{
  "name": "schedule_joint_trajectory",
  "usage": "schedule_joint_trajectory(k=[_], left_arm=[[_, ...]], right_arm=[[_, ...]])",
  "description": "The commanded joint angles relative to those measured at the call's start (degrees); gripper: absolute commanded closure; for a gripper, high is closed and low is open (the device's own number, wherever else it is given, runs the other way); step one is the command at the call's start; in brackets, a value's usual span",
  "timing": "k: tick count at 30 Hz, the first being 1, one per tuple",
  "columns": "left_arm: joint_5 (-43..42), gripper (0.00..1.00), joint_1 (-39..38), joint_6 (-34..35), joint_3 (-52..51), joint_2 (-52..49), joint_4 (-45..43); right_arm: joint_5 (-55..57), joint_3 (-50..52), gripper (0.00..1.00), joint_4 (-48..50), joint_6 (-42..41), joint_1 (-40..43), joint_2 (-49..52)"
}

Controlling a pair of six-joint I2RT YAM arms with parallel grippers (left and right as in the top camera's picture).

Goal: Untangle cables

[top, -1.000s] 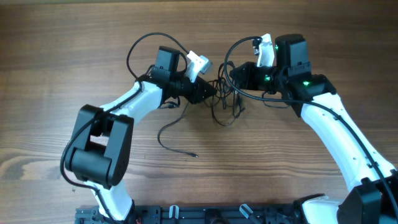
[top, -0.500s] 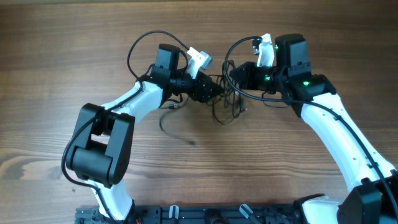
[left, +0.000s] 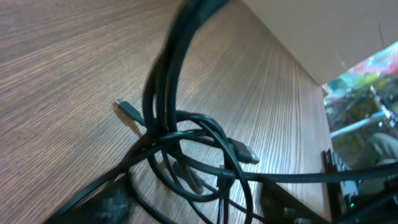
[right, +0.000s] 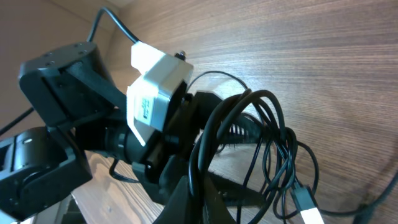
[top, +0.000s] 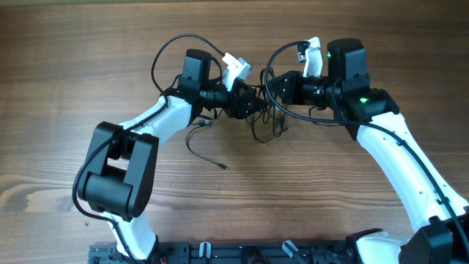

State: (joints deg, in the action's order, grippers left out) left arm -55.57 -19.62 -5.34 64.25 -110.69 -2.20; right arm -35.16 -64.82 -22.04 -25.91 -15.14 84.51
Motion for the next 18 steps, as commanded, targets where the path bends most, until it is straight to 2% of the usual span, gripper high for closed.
schedule_joint_trajectory(k=[1, 2, 10, 15, 18], left_arm=[[-2.05, 0.8, -1.84, -0.17, 0.59, -0.63, -0.22], [-2.03, 0.96, -2.12, -0.17, 0.59, -0.63, -0.22], [0.98, 0.96, 1.18, 0.76, 0.59, -0.63, 0.26], [0.85, 0.96, 7.82, 2.84, 0.59, -0.39, 3.28], [-3.15, 0.96, 11.76, 2.82, 0.59, 0.02, 5.14]], right_arm=[[-2.27, -0.87, 0.95, 0.68, -1.09, -0.46, -1.64], [-2.25, -0.87, 0.95, 0.68, -1.05, -0.46, -1.64], [-0.13, -0.87, 0.95, -0.13, -1.01, -0.44, -1.64], [11.02, -0.85, 0.95, -5.73, -0.59, -0.44, -1.6], [18.88, -0.85, 0.95, -9.68, -0.2, -0.44, -1.53]])
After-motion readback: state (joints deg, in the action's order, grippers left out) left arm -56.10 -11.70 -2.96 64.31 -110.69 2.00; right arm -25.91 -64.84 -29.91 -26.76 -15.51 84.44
